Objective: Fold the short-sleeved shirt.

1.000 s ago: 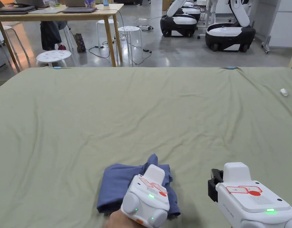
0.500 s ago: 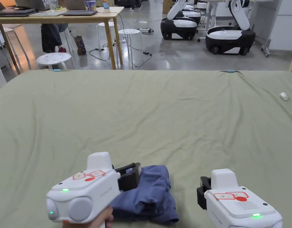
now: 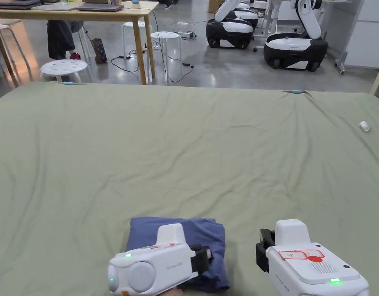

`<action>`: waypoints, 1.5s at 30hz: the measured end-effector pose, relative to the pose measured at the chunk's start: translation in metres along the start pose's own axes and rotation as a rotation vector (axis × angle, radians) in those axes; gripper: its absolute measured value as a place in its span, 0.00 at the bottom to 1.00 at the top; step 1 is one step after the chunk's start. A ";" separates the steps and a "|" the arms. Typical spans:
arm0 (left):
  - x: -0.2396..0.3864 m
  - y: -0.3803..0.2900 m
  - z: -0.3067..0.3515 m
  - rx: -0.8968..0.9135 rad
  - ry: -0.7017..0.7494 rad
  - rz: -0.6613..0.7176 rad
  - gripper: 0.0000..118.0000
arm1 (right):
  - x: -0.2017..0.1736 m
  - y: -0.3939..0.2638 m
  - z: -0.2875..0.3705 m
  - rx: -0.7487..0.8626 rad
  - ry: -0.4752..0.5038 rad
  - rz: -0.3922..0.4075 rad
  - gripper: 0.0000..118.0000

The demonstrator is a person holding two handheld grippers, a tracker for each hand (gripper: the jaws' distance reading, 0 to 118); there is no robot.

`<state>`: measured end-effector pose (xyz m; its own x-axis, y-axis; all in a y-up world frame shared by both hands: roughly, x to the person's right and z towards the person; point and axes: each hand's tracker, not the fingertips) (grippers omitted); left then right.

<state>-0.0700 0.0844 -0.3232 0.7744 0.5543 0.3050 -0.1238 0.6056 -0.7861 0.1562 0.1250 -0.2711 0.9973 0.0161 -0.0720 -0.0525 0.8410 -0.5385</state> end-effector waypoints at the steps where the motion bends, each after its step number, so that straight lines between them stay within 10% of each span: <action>1: 0.002 -0.001 -0.004 -0.004 0.001 0.003 0.00 | 0.002 -0.001 0.000 -0.003 -0.002 -0.001 0.00; 11: -0.006 0.004 -0.005 0.036 0.011 -0.012 0.00 | 0.003 -0.001 -0.003 -0.016 -0.005 -0.004 0.00; 18: -0.039 0.015 0.080 0.171 0.065 -0.029 0.00 | -0.035 0.010 -0.029 -0.029 0.179 -0.033 0.00; 24: -0.089 0.015 0.116 0.224 0.131 0.079 0.01 | -0.055 -0.001 -0.067 -0.154 0.407 -0.223 0.00; 29: -0.124 0.006 0.116 0.215 0.119 0.169 0.75 | -0.054 -0.016 -0.085 -0.232 0.323 -0.190 0.00; 30: -0.132 0.004 0.112 0.205 0.110 0.204 0.78 | -0.052 -0.018 -0.086 -0.232 0.320 -0.197 0.00; 42: -0.158 -0.003 0.031 0.151 -0.207 0.465 0.70 | -0.048 -0.013 -0.087 -0.238 0.308 -0.194 0.00; 45: -0.162 -0.004 0.032 0.157 -0.135 0.477 0.39 | -0.048 -0.012 -0.086 -0.233 0.300 -0.173 0.00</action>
<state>-0.2146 0.0100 -0.3524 0.5235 0.8520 0.0072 -0.5428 0.3399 -0.7680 0.1045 0.0676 -0.3334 0.9349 -0.3022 -0.1861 0.0703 0.6718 -0.7374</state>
